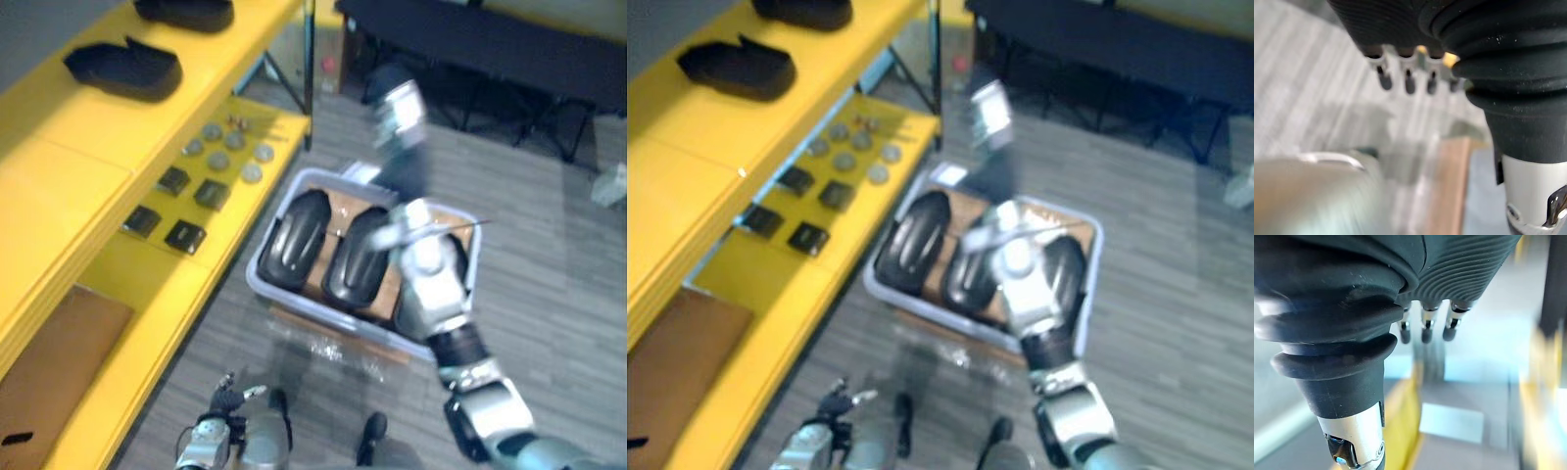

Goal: Walk over and take plastic housings, then place them on the shelf

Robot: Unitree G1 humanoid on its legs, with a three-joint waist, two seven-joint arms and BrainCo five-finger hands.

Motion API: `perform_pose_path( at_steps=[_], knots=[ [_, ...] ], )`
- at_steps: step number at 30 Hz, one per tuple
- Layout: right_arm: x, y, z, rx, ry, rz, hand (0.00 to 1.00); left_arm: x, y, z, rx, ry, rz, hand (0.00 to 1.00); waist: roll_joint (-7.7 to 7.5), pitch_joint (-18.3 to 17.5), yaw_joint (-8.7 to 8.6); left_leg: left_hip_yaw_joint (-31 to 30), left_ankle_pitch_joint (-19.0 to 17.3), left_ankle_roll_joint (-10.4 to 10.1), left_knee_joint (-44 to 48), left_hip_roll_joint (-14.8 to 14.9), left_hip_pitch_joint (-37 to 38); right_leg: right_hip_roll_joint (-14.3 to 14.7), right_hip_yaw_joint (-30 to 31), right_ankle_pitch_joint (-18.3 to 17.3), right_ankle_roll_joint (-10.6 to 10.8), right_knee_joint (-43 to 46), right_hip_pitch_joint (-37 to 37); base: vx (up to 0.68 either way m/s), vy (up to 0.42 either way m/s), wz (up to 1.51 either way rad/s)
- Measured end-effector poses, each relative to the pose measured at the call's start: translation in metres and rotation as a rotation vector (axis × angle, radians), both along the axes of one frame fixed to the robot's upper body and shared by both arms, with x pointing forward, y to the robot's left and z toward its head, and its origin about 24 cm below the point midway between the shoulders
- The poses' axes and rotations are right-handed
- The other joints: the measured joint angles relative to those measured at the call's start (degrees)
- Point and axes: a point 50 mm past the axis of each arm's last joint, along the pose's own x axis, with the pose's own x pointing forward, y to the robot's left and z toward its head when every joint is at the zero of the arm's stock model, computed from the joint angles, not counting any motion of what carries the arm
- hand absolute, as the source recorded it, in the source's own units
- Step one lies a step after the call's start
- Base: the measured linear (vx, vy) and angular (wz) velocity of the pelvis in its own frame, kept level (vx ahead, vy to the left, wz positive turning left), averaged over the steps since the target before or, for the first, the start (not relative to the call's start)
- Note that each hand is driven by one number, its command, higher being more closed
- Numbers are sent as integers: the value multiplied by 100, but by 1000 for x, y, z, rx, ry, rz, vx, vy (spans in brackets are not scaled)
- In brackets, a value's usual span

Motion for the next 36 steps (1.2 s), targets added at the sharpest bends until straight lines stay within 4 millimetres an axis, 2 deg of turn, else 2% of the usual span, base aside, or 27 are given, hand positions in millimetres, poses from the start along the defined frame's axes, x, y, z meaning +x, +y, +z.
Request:
perform_pose_path(
  at_steps=[2, 4, 9, 13, 18, 25, 29, 33, 34, 36],
  knots=[
    [-5, -24, -3, 64, 10, -119, 0, 2, 6, 4, 29, -29, 17, 0, -2, 257, -117, 2, -69, 13, 255, 68, -199, 15, 49, -24, 22, 173, -184, -107, 58, -12],
    [-18, -60, -19, 137, 49, -286, 0, 1, 11, 4, 49, -35, 39, 0, -1, 320, -190, -8, -229, 49, 710, 198, -720, 72, 144, -73, 18, 473, -662, -107, 71, -19],
    [-38, -103, -47, 235, 137, -463, 0, 2, 13, 5, 57, -43, 62, 0, -8, 323, -244, -11, -408, 111, 1100, 301, -1090, 83, 273, -154, 18, 785, -1029, -47, 61, -10],
    [-44, -120, -64, 261, 202, -515, 0, 5, 15, 6, 30, -49, 99, 0, -23, 331, -261, -52, -410, 125, 1176, 281, -1467, 52, 299, -160, 16, 929, -1420, -77, 39, 0],
    [-46, -128, -79, 316, 263, -541, 0, 7, 17, 7, 18, -56, 115, 0, -87, 366, -250, -85, -352, 154, 1159, 247, -1607, 37, 301, -166, 1, 958, -1561, -20, 18, 3],
    [-36, -137, -113, 386, 450, -537, 0, 11, 16, 8, -8, -65, 131, 0, -93, 369, -217, -134, -315, 200, 1162, 162, -1791, -18, 270, -154, 20, 978, -1713, 50, 22, 6],
    [-22, -140, -107, 415, 463, -501, 0, 10, 16, 7, -13, -61, 130, 0, -78, 377, -205, -156, -292, 223, 1161, 102, -1784, -40, 263, -154, 19, 976, -1712, 35, 22, 3],
    [-12, -157, -66, 335, 415, -501, 0, 13, 7, 7, -63, -76, 98, 0, 150, 500, -151, -229, -257, 251, 1127, 38, -1811, -103, 209, -153, 23, 1012, -1707, -35, 27, 11],
    [-9, -158, -59, 315, 421, -501, 0, 14, 4, 7, -75, -75, 96, 0, 210, 526, -158, -278, -236, 251, 1118, 14, -1845, -126, 158, -153, 23, 1028, -1718, -48, 20, 17],
    [-3, -157, -60, 296, 465, -487, 0, 14, 3, 6, -99, -71, 100, 0, 231, 529, -138, -313, -176, 257, 1073, -13, -1915, -154, 117, -152, 25, 1043, -1779, -31, 6, 15]
  ],
)
